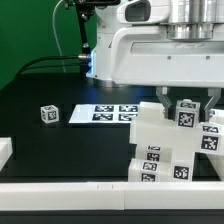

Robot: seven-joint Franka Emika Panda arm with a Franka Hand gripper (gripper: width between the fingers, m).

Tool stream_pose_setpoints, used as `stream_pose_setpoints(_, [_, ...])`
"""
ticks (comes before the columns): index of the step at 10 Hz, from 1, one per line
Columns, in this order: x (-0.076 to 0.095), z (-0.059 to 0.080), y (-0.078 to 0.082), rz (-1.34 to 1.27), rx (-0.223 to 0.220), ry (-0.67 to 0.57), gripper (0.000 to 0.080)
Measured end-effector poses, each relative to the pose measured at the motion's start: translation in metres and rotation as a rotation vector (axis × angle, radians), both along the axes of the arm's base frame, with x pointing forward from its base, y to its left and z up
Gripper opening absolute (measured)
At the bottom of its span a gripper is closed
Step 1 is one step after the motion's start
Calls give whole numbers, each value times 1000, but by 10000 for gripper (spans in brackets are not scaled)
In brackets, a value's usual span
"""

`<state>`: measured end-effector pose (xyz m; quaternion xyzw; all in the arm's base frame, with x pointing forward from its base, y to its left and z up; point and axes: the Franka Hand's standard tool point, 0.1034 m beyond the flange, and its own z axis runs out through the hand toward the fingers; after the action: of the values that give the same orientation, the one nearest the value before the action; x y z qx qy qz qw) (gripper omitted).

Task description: Assemble chair

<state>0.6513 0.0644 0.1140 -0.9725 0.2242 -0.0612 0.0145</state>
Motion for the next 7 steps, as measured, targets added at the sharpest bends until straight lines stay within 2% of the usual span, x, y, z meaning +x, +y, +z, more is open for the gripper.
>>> stream_pose_setpoints(3, [0,0,-4,-227,27,-1,284])
stream_pose_setpoints(7, [0,-1,-2,-670,95,-8,284])
